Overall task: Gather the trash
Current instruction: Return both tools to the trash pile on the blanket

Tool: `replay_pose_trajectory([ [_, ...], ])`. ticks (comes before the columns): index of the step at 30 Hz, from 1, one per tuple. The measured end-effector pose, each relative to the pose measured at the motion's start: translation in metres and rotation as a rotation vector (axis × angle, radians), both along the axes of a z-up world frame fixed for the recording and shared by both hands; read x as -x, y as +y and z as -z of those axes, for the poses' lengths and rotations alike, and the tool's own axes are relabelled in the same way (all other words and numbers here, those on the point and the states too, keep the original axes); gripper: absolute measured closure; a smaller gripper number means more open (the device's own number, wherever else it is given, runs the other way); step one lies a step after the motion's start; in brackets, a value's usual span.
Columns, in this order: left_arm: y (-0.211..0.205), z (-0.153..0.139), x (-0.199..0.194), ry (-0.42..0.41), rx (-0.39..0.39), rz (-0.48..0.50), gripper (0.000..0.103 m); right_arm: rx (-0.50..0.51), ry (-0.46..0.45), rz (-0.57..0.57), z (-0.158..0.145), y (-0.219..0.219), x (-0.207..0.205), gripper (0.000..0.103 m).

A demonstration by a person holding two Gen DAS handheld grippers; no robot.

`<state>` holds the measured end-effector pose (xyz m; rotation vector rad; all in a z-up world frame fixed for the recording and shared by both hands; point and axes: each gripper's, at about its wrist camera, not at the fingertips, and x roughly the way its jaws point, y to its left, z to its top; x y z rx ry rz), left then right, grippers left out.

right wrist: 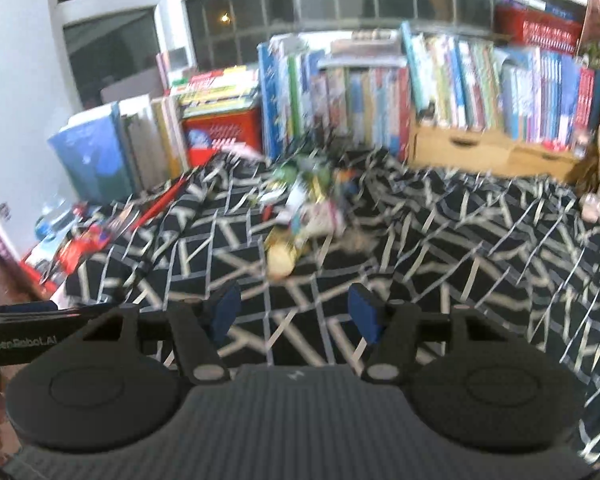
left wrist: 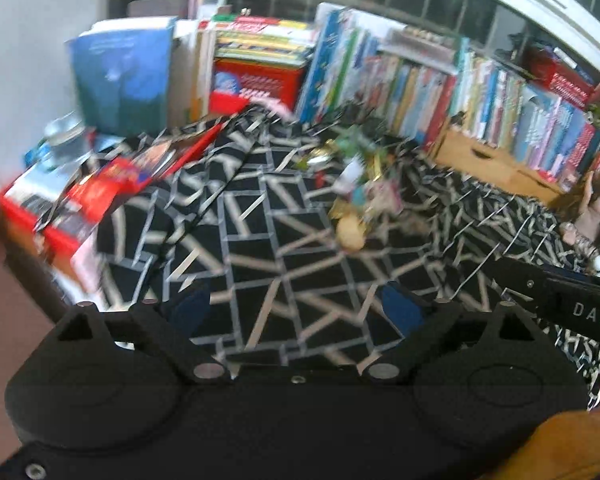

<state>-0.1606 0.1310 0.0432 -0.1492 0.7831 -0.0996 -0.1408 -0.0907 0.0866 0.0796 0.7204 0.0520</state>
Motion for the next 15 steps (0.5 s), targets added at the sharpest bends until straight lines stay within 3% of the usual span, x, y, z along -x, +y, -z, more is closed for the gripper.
replay_pose_trajectory([
  [8,-0.042,0.003,-0.069,-0.009,0.01,0.029,0.01,0.038,-0.03,0.017,0.008,-0.036,-0.063,0.03],
  [15,-0.085,0.044,-0.145,0.083,0.036,-0.019,0.01,0.136,0.001,-0.105,0.04,-0.063,-0.137,0.03],
])
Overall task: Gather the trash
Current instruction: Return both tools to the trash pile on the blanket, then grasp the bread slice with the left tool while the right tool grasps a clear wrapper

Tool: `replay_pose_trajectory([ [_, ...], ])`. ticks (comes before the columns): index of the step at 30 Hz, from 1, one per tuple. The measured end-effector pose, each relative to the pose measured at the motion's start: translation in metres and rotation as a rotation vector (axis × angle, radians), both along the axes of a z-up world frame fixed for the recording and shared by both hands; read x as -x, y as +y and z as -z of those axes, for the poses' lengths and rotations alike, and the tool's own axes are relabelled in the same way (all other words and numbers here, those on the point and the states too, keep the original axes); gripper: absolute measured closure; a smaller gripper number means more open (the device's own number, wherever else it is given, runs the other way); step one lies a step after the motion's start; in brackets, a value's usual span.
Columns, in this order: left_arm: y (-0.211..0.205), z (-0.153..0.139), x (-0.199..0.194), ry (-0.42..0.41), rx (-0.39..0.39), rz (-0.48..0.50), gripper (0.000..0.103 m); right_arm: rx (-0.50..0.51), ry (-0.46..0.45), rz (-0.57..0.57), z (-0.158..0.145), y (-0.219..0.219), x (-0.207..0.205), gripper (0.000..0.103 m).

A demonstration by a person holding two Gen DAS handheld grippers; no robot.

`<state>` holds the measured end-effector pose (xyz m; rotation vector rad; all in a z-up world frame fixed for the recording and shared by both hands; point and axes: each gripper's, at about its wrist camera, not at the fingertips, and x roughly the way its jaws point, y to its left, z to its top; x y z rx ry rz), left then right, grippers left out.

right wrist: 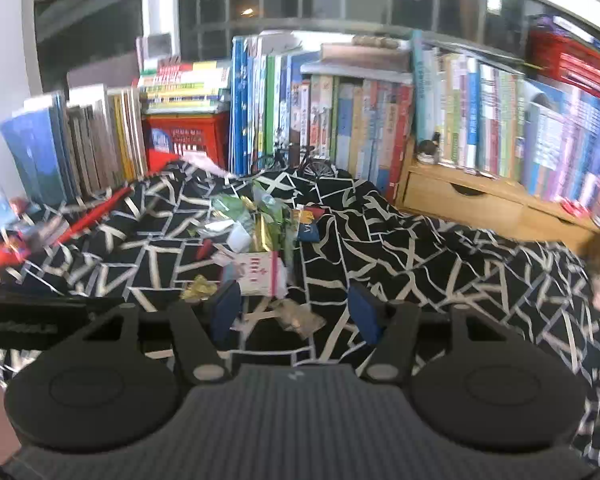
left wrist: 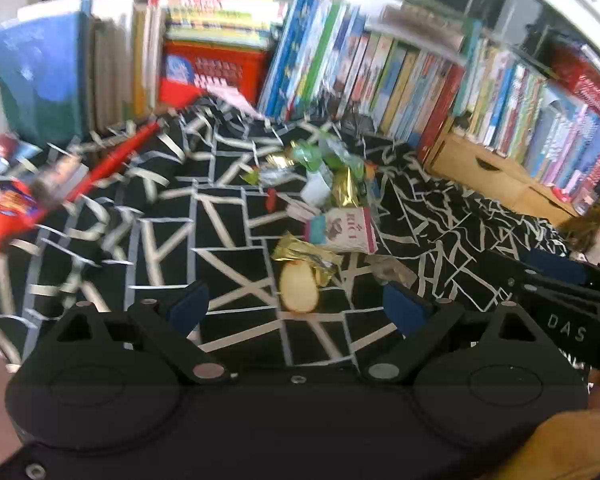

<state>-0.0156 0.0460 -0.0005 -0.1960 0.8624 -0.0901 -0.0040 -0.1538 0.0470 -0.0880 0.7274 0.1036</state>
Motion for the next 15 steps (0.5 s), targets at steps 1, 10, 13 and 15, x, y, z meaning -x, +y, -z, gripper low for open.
replay_pose_trajectory([
  [1,-0.007,0.009,-0.011,0.019,-0.007,-0.007,0.011,0.018,0.009,-0.018,0.006,-0.003,-0.009,0.03],
  [10,-0.044,0.082,-0.072,0.155,-0.058,-0.076,0.023,0.097,0.124,-0.189,0.065,-0.025,-0.061,0.031],
  [13,-0.049,0.094,-0.082,0.171,-0.085,-0.086,0.029,0.107,0.147,-0.226,0.078,-0.025,-0.068,0.031],
  [15,-0.049,0.103,-0.089,0.191,-0.093,-0.089,0.032,0.1,0.165,-0.245,0.085,-0.024,-0.074,0.031],
])
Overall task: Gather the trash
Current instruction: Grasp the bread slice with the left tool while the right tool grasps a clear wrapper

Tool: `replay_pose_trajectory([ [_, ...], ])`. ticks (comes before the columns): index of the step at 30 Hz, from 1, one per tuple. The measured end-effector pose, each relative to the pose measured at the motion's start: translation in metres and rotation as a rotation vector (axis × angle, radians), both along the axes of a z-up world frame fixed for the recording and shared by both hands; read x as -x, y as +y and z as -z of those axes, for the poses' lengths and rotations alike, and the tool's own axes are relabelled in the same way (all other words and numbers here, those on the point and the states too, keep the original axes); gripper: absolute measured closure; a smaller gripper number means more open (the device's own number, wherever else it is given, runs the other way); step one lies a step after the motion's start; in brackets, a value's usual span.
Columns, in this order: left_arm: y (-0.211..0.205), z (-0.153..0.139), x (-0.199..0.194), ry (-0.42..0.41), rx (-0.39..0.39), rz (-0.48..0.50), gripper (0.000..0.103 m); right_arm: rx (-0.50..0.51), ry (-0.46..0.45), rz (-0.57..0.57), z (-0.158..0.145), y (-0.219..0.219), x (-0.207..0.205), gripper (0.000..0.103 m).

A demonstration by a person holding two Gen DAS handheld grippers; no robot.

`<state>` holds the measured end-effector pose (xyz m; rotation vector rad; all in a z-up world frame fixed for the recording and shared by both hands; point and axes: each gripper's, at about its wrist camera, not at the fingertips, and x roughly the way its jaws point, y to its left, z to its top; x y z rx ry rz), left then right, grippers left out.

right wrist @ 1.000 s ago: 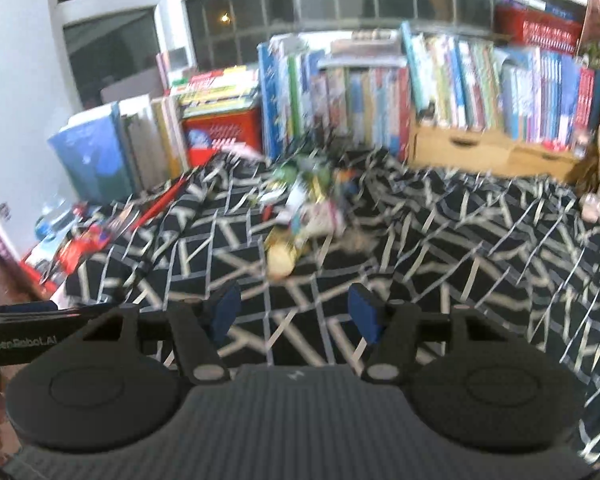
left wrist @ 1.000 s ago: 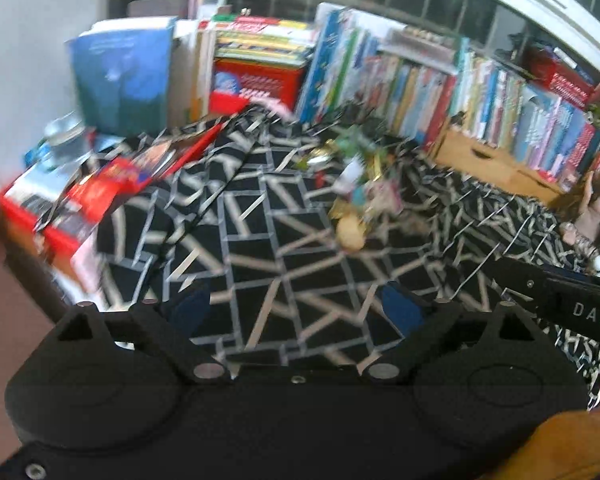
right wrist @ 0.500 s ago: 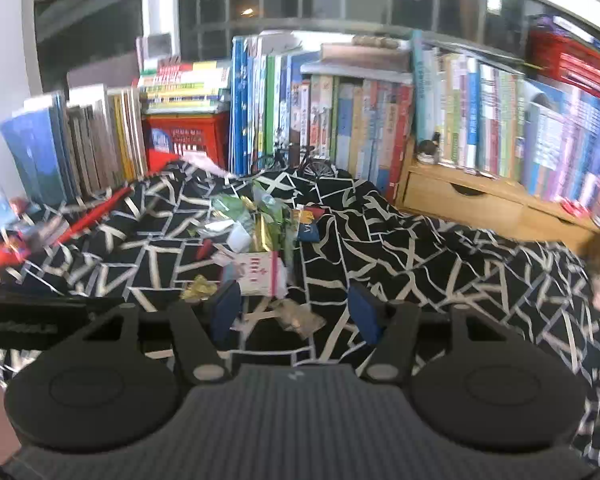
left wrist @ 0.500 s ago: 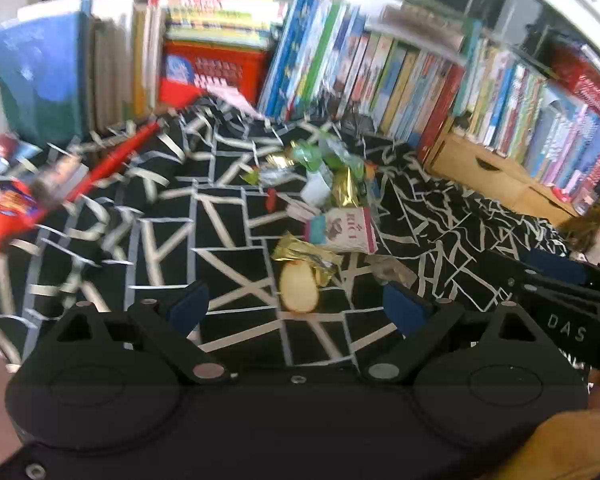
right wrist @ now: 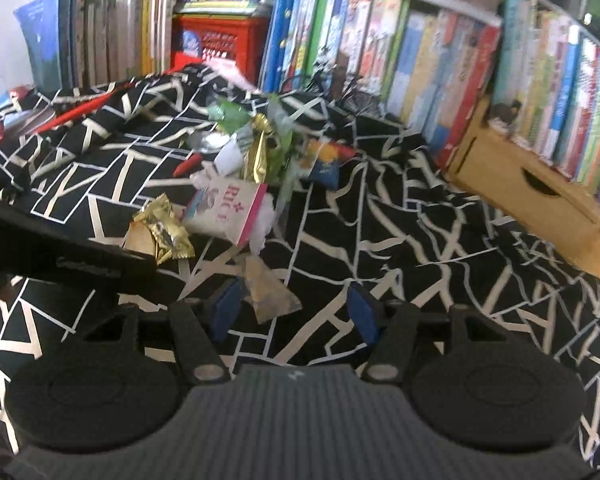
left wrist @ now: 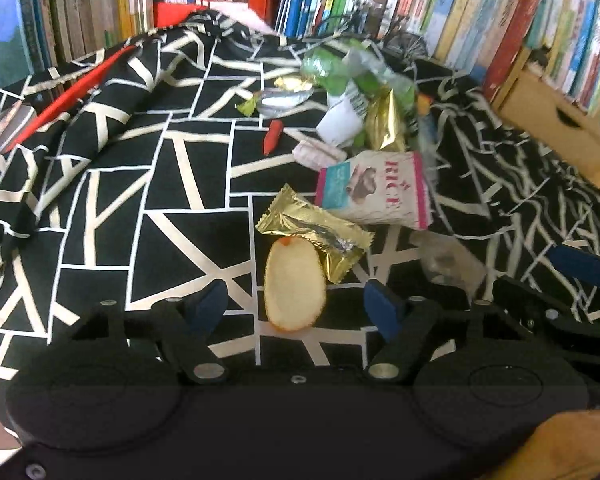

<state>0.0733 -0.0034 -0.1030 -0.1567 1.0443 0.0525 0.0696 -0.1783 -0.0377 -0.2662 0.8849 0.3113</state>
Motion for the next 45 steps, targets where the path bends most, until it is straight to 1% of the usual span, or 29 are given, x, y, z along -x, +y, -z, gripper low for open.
replay_pose_trajectory([
  [3,0.0,0.01,-0.01,0.027,0.003,-0.005,0.036,-0.002,0.026,-0.021,0.012,0.002,-0.008,0.031],
  [5,0.0,0.014,-0.014,0.04,0.017,-0.007,0.042,-0.006,0.042,-0.029,0.019,0.004,-0.013,0.031],
  [7,0.0,0.017,-0.016,0.051,0.024,-0.006,0.045,-0.01,0.056,-0.038,0.023,0.006,-0.017,0.031],
  [14,-0.002,0.02,-0.019,0.042,0.007,0.009,0.045,-0.013,0.091,-0.074,0.037,0.013,-0.031,0.036],
  [16,-0.002,0.02,-0.02,0.038,0.009,0.008,0.046,-0.013,0.096,-0.079,0.04,0.015,-0.033,0.039],
  [20,-0.003,0.019,-0.02,0.028,0.002,0.021,0.058,-0.011,0.118,-0.095,0.045,0.018,-0.035,0.048],
  [21,-0.002,0.019,-0.02,0.027,0.001,0.022,0.059,-0.011,0.122,-0.102,0.046,0.019,-0.035,0.051],
  [22,-0.002,0.019,-0.02,0.025,0.001,0.023,0.064,-0.01,0.128,-0.11,0.048,0.02,-0.035,0.055],
  [23,-0.001,0.018,-0.019,0.023,0.002,0.023,0.066,-0.008,0.133,-0.117,0.049,0.021,-0.035,0.058],
  [24,-0.001,0.018,-0.019,0.021,0.007,0.023,0.067,-0.005,0.135,-0.124,0.05,0.022,-0.034,0.062],
  [26,0.001,0.017,-0.018,0.02,0.021,0.017,0.067,-0.003,0.13,-0.132,0.051,0.023,-0.033,0.065],
  [36,0.001,0.01,-0.015,0.022,0.029,0.004,0.068,-0.036,0.129,-0.129,0.046,0.021,-0.035,0.066],
  [45,-0.002,-0.002,-0.012,0.011,0.024,0.002,0.069,-0.061,0.112,-0.091,0.036,0.014,-0.033,0.066],
])
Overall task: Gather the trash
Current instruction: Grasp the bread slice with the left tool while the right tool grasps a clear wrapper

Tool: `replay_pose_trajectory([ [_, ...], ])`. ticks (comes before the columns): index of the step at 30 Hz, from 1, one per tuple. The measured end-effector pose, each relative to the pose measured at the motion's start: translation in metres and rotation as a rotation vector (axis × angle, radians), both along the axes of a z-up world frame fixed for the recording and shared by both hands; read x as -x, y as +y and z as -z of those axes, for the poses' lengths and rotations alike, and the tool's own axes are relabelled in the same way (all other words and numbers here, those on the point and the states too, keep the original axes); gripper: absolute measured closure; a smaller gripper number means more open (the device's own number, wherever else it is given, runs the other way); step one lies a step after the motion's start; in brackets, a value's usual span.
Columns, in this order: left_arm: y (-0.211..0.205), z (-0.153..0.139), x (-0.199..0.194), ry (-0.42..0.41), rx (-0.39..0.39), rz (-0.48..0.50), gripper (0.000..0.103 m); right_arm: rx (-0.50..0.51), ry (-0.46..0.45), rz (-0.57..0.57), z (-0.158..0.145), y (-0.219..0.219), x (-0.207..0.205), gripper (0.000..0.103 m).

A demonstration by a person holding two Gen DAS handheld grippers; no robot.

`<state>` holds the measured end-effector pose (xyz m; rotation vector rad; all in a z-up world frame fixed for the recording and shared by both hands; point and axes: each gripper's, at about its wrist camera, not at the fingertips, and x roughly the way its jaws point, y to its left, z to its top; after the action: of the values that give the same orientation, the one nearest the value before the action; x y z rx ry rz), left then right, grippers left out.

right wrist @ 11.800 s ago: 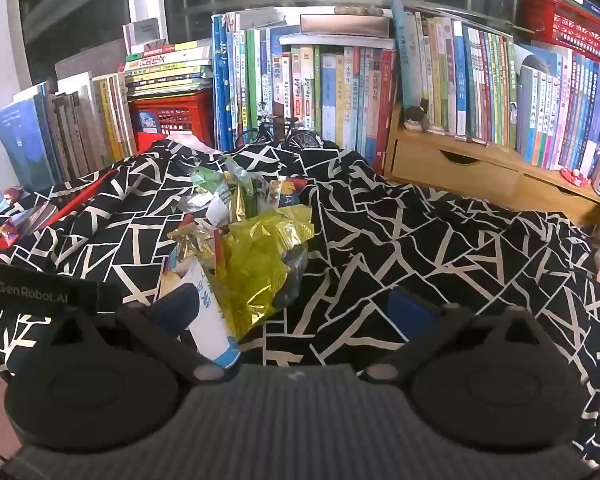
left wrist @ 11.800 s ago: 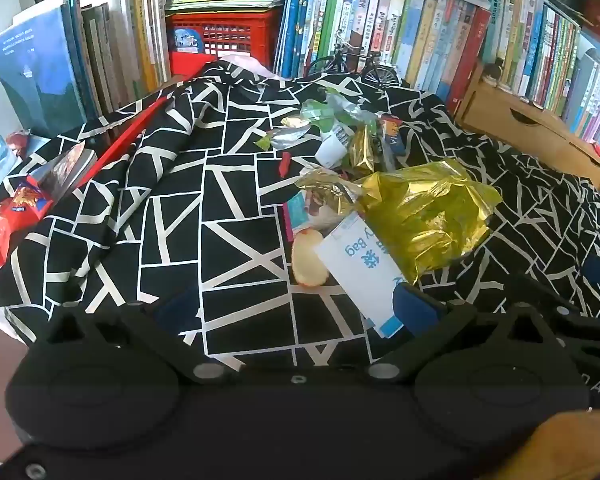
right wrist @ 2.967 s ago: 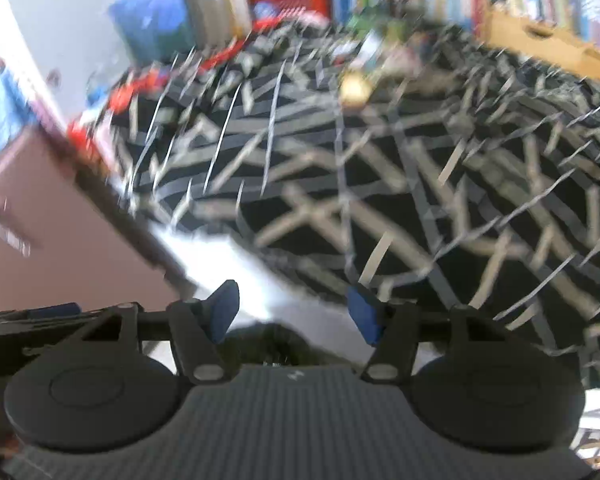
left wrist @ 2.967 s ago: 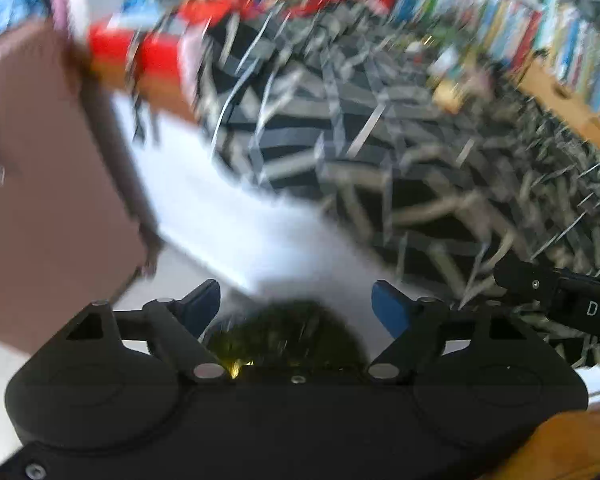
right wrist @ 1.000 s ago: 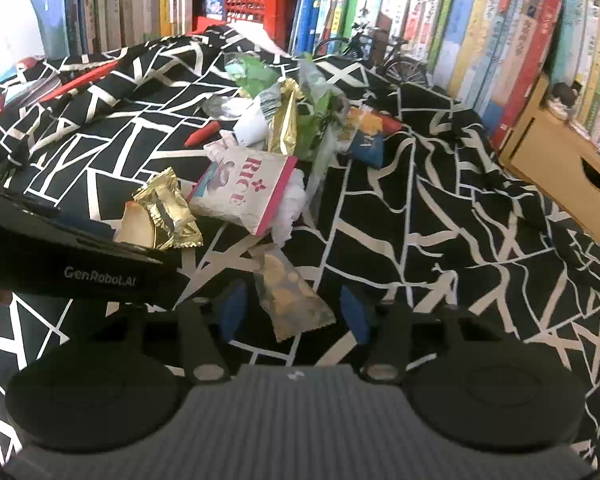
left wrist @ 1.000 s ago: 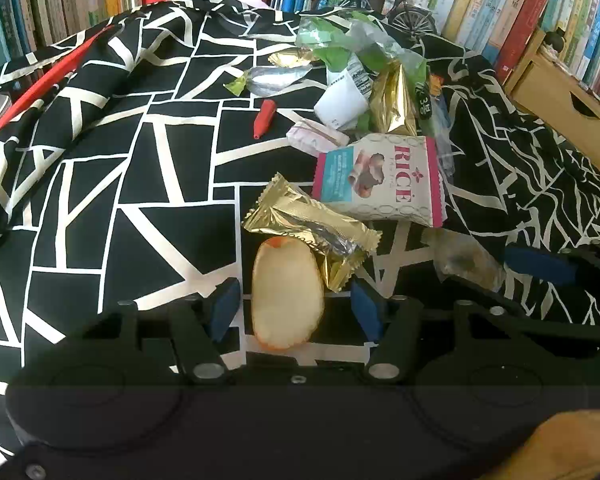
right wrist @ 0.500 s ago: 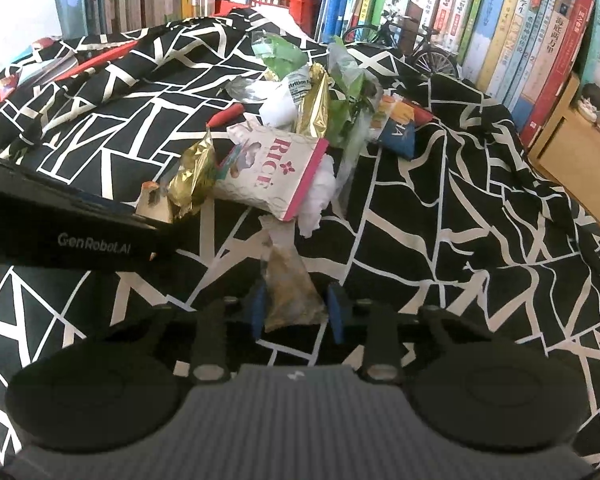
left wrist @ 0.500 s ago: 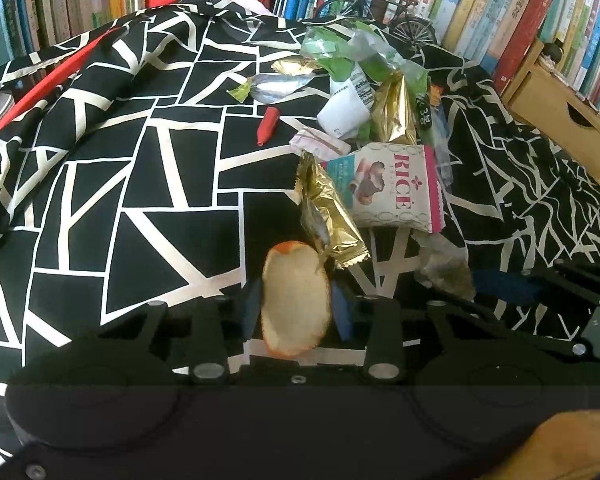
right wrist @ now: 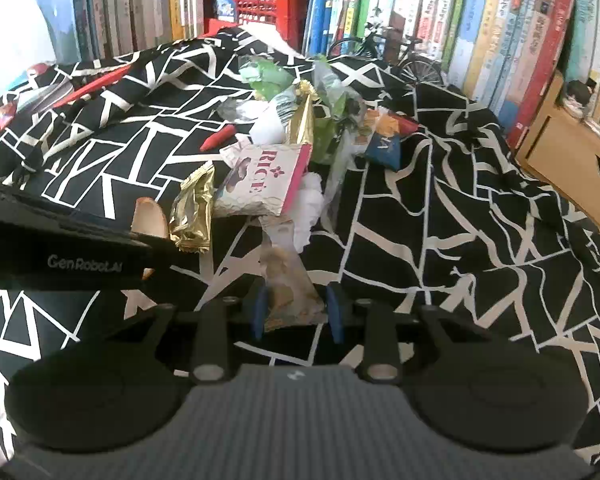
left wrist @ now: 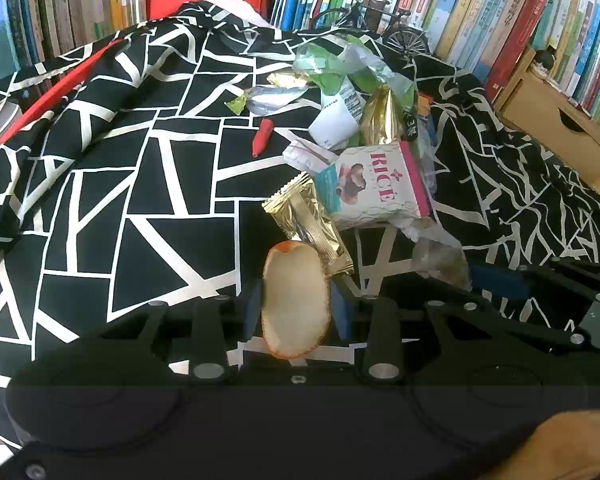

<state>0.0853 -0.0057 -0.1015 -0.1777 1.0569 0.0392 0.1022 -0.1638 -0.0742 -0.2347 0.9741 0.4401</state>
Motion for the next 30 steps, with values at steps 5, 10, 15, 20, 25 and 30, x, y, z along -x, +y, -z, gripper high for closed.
replay_pose_trajectory([
  [5,-0.002,-0.007,0.007,-0.007,-0.007,0.005,0.069,-0.006,-0.01,0.024,-0.006,-0.006,0.006,0.066],
  [10,-0.004,-0.014,0.018,-0.017,-0.013,0.009,0.069,-0.014,-0.013,0.05,-0.012,-0.012,0.014,0.066],
  [15,-0.006,-0.019,0.029,-0.019,-0.011,0.012,0.069,-0.017,-0.022,0.067,-0.018,-0.016,0.024,0.066],
  [20,-0.009,-0.027,0.04,-0.026,-0.008,0.018,0.069,-0.018,-0.04,0.078,-0.027,-0.02,0.033,0.066],
  [25,-0.01,-0.043,0.054,-0.03,0.002,0.025,0.069,-0.018,-0.074,0.087,-0.044,-0.021,0.045,0.066],
  [30,-0.012,-0.059,0.07,-0.045,0.006,0.072,0.069,-0.027,-0.11,0.123,-0.064,-0.02,0.062,0.066],
])
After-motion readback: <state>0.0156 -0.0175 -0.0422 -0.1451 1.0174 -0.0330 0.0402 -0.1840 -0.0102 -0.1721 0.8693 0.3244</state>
